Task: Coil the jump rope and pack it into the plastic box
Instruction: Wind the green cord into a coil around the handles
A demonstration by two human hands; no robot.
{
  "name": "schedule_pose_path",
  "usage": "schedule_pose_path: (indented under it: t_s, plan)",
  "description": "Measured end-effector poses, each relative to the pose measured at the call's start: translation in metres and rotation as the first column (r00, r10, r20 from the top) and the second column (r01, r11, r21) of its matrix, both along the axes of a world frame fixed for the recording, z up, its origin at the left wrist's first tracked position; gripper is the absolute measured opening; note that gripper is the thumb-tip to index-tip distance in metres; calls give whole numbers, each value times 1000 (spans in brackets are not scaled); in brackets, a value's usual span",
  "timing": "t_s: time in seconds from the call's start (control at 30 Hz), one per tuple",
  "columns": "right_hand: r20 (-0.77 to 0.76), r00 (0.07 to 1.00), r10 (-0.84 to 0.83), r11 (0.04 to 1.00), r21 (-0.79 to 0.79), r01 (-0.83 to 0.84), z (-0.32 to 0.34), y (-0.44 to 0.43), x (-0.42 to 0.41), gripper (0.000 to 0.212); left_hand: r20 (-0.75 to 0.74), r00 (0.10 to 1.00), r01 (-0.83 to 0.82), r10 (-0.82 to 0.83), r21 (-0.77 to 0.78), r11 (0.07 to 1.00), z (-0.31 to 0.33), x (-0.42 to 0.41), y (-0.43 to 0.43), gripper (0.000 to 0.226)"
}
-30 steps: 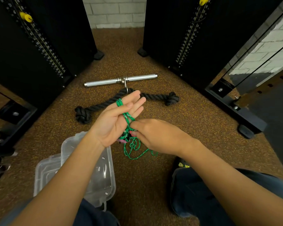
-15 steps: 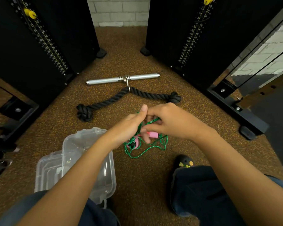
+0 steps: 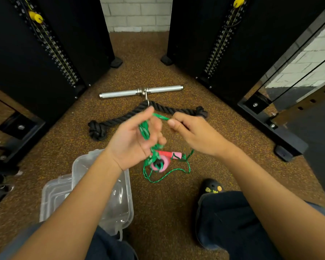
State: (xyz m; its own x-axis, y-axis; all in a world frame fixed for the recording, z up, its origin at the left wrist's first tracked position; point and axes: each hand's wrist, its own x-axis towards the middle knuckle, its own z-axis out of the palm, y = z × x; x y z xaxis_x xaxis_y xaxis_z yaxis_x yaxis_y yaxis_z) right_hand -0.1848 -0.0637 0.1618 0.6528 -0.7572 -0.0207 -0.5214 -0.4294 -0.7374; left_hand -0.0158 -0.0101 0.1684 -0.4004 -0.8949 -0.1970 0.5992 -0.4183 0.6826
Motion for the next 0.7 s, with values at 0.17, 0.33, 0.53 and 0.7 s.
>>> schedule_pose_path:
  t_s: [0.17,0.33,0.53,0.7]
  plan:
    - [-167,976,143,989,50,-136,-15,14,12,25,-127,924,-357,359,39,933,-4,16,-11,39]
    - [-258,941,221,975,70,-210,-16,25,19,17,358,815,-479,455,-25,878,-22,7,-13,36]
    - [-196,967,165,981,-70,-181,-3,17,15,24,862,425,7,275,-307,952,-24,-5,-4,35]
    - [-148,988,33,990,-133,-53,1,4,4,20,920,377,150,105,-173,974,-19,-13,1,56]
